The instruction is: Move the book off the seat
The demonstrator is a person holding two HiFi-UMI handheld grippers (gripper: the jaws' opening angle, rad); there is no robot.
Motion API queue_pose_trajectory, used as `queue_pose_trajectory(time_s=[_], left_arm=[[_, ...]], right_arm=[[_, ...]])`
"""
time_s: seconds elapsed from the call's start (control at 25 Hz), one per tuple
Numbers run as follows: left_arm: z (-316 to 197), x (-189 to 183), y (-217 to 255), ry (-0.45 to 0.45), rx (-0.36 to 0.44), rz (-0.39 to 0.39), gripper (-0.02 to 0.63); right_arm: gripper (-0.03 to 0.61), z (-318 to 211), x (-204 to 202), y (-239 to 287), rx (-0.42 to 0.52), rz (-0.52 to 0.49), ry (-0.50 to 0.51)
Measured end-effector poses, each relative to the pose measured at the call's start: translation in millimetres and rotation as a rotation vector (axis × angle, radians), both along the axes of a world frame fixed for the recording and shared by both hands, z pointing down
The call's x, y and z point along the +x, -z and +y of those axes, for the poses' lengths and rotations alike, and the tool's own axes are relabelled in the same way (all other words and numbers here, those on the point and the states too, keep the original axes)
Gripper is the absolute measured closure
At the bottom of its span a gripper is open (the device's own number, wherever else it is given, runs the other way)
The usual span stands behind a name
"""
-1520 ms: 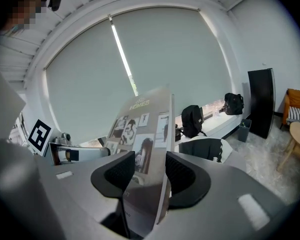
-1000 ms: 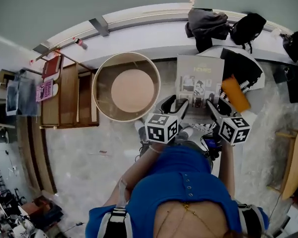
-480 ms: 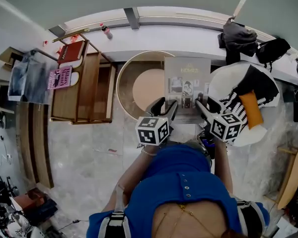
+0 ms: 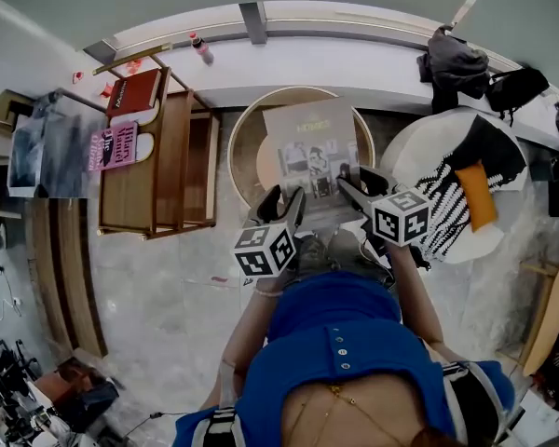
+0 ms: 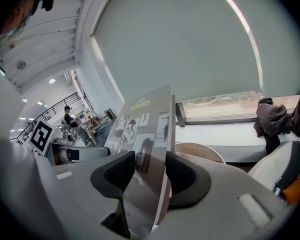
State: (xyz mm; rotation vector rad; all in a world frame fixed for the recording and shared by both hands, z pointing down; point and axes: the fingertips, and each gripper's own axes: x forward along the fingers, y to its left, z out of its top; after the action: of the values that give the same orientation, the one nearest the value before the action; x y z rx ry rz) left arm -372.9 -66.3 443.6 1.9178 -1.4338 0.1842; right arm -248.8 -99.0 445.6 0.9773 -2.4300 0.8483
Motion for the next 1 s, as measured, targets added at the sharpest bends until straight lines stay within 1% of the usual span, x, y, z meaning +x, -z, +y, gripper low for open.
queue_pose_trajectory(time_s=[0.12, 0.28, 0.6, 0.8, 1.0], left_arm=[[-1.7, -11.7, -3.6, 0.029, -0.010, 0.002, 0.403], [-2.9, -16.7, -9.6, 0.057, -0.024, 0.005, 0.405], [-9.4, -4.4, -5.9, 0.106, -0.035, 0.002, 0.405], [-8.8, -0.5, -5.8, 0.134, -0.033, 0.002, 0.405], [-8.0, 0.9, -7.5, 0.150, -0.036, 0.004, 0.407]], right_arm=[[0.385, -5.5, -12.8, -3.1, -0.006, 0.004, 0.028], [0.387, -9.7, -18.5, -8.7, -0.016, 0.010, 0.053], [0.387, -21.4, -8.4, -6.1, -0.037, 0.014, 0.105], [0.388, -25.7, -5.9, -5.3, -0.029, 0.020, 0.143], [0.388, -26.5, -5.4, -7.2, -0.033, 0.020, 0.157]])
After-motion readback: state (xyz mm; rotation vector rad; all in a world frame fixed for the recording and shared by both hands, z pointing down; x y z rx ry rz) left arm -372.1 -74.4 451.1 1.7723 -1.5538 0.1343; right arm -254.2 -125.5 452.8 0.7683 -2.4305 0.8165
